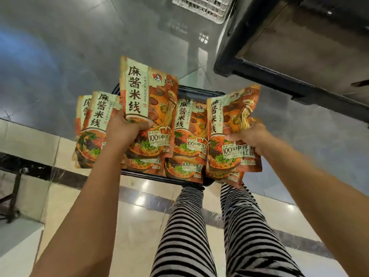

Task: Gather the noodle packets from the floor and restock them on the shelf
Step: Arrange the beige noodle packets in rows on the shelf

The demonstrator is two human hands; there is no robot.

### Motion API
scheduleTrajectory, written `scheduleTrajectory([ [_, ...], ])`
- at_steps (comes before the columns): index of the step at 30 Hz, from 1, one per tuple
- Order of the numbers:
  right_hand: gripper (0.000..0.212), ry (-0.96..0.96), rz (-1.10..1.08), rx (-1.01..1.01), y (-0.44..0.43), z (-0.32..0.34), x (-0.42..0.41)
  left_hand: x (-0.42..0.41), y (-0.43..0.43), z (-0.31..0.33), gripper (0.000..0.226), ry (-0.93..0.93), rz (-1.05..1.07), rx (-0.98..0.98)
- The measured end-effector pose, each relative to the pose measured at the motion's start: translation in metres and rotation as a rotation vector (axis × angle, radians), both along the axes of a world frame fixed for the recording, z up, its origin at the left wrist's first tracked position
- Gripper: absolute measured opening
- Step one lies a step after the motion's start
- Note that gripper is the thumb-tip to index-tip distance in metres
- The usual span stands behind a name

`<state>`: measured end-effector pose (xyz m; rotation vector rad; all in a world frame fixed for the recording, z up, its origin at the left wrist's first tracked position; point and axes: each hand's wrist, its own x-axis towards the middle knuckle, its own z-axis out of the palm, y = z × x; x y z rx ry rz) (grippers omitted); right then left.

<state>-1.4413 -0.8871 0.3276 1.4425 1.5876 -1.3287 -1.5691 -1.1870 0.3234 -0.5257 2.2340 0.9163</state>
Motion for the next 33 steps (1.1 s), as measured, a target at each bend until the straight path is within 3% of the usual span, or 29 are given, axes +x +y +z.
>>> scheduleTrajectory([
  [3, 0.036, 0.07, -0.079, -0.03, 0.01, 0.039, 0.025, 0.008, 0.013, 0.039, 0.077, 0.001, 0.013, 0.078],
  [8, 0.048, 0.206, -0.276, -0.015, 0.039, 0.097, 0.073, 0.028, 0.077, 0.111, 0.044, 0.034, -0.05, 0.278],
  [17, 0.042, 0.485, -0.498, -0.012, 0.14, 0.191, 0.176, 0.085, 0.208, 0.212, 0.038, 0.088, -0.204, 0.454],
  [23, 0.108, 0.602, -0.634, -0.114, 0.22, 0.218, 0.267, 0.152, 0.304, 0.247, 0.045, 0.018, -0.196, 0.549],
  [27, 0.113, 0.659, -0.68, -0.095, 0.286, 0.242, 0.315, 0.191, 0.377, 0.265, 0.041, 0.011, -0.203, 0.634],
  [33, 0.103, 0.754, -0.698, -0.025, 0.367, 0.272, 0.355, 0.219, 0.469, 0.292, 0.048, -0.026, -0.254, 0.716],
])
